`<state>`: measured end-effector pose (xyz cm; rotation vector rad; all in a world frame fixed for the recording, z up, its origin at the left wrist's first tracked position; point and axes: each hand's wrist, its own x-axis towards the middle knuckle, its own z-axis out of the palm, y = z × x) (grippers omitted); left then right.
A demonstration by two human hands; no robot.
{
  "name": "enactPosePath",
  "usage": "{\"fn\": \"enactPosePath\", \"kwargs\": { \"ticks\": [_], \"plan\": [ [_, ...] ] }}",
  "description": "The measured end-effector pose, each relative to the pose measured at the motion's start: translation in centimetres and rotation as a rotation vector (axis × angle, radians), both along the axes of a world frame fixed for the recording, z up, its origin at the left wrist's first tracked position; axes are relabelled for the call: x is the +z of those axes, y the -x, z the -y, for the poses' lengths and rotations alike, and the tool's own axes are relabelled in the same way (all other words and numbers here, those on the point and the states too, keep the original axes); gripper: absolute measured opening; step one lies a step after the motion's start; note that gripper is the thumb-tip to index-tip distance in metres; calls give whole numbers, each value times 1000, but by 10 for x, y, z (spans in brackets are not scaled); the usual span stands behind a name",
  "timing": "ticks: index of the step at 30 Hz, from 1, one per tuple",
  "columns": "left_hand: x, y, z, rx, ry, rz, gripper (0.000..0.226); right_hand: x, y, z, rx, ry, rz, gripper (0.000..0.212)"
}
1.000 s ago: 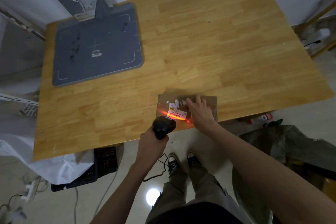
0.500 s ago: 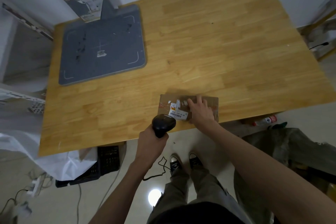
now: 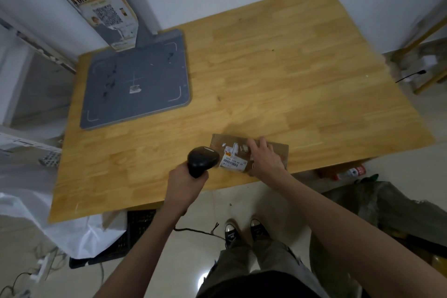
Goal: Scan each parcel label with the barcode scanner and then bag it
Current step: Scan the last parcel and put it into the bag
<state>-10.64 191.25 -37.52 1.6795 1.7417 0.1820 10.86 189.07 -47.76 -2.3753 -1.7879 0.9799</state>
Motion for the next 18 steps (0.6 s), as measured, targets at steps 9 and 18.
{"fn": "enactPosePath", "kwargs": {
  "ticks": [9,18],
  "plan": [
    [33,-50,-62,-159,-112,94,18,43,-42,30,-168,-127,-57,120],
    [41,-107,-68,-443,191,320,40,67,-62,109,-432,-211,49,117]
  ]
}}
